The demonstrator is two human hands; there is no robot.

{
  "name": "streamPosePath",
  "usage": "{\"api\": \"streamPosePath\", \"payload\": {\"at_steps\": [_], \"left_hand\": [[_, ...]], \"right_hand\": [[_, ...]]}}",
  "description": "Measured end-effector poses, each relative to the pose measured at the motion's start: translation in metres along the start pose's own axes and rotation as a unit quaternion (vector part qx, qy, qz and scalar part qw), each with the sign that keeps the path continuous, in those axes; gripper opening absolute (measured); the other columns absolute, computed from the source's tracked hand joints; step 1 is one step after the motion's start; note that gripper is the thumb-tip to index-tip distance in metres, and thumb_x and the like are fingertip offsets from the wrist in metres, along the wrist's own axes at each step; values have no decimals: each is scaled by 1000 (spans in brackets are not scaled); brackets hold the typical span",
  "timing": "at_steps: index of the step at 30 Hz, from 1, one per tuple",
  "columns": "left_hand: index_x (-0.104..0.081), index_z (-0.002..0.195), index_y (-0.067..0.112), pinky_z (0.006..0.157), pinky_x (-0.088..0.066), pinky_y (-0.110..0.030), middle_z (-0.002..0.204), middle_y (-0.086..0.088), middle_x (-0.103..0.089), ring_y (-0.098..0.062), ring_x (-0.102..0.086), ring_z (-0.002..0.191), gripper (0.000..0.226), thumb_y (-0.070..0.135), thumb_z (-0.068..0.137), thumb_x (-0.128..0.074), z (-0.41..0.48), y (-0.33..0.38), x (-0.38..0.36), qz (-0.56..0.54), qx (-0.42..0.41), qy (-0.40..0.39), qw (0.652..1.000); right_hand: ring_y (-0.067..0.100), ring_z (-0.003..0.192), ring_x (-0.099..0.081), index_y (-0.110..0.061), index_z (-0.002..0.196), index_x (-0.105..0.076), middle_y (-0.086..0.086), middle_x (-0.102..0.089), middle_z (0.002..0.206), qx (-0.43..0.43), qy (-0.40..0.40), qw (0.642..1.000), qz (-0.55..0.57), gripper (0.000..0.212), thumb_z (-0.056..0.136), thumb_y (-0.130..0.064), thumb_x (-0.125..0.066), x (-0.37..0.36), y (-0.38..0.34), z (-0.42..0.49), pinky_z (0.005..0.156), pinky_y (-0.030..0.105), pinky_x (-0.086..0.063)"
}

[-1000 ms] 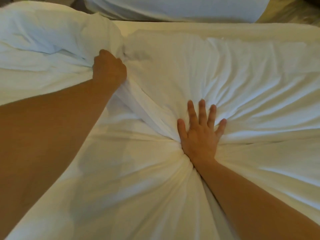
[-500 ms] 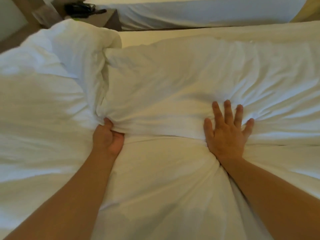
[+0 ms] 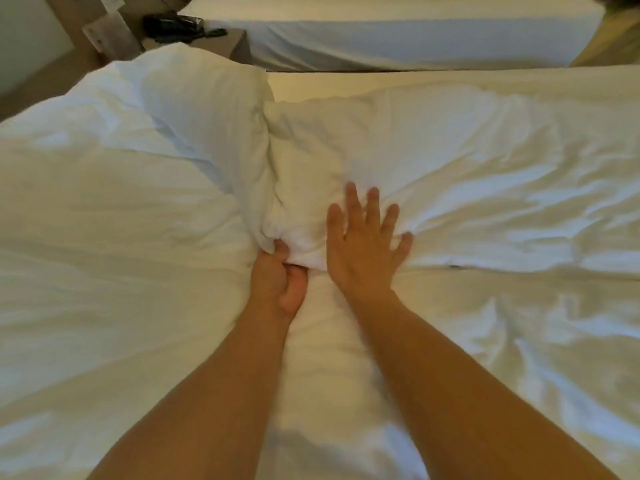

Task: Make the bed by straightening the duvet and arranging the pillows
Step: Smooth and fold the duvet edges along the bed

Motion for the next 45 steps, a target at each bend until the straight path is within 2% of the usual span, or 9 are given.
{"api": "streamPosePath", "payload": {"at_steps": [4,8,12,19,21,25,28,40,45], "left_hand": [[-54,143,2,117,-41,-46,139,-18,-64,-29,-62,129,47,3,97,-51,-26,10,0,-64,51,-9,997],[-47,139,15,99,-48,-27,136,-9,-56,-20,-60,119,47,13,97,-68,-48,60,-13,210,-69,70,973],[-28,155,21,110,-44,-44,151,-9,-32,-29,-42,137,100,57,79,-81,-5,144,-69,587,-338,93,730],[-22,156,15,104,-44,-49,150,-19,-39,-39,-46,134,91,50,90,-72,117,196,-113,849,-207,80,480],[-47,141,5,99,-47,-43,135,-18,-56,-38,-56,124,55,36,99,-64,126,216,-97,827,-210,55,519],[-69,109,8,90,-58,-43,109,-12,-72,-33,-68,105,17,21,99,-65,81,269,-13,477,-248,16,843],[-73,115,15,81,-64,-40,123,-9,-75,-23,-74,105,25,4,103,-55,16,254,87,226,-130,88,961],[-66,129,15,93,-61,-40,125,-11,-73,-27,-71,113,32,0,105,-51,20,224,130,202,-67,81,974],[-64,130,12,88,-62,-38,125,-12,-73,-29,-71,115,31,0,104,-53,20,223,131,195,-56,83,976]], "right_hand": [[24,161,12,-53,160,9,-12,8,175,-39,38,996,-69,65,100,-72,-7,-46,28,-12,125,62,7],[24,162,8,-51,162,7,-11,5,175,-35,72,993,-88,66,101,-70,-10,-57,29,-9,126,61,5],[26,162,2,-48,163,2,-9,-1,175,-34,83,990,-109,67,101,-68,-12,-59,30,-8,126,61,0],[28,162,-1,-46,164,-1,-6,-4,176,-32,82,988,-126,68,101,-65,-14,-63,31,-2,125,62,-4],[29,162,-2,-45,165,-2,-5,-5,176,-32,84,987,-132,68,101,-64,-15,-63,32,-1,125,63,-6],[29,161,-2,-44,165,-4,-4,-7,175,-33,79,988,-126,68,101,-62,-17,-61,29,2,125,63,-6],[29,161,-1,-44,165,-6,-4,-8,175,-34,71,989,-122,67,101,-62,-18,-59,29,0,125,63,-4],[22,162,-6,-39,161,-30,-4,-14,175,70,158,985,23,65,97,-49,-33,-29,-87,-22,123,59,-10],[19,159,20,-54,161,-3,-15,8,174,81,-2,996,-35,69,97,-77,-13,-118,-180,-27,123,64,7]]}}
Point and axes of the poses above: each hand's wrist, its own z-axis towards the middle knuckle, its own x-axis out of the back of the hand, y = z × x, the point moved 3 cm from there along z, towards the middle knuckle
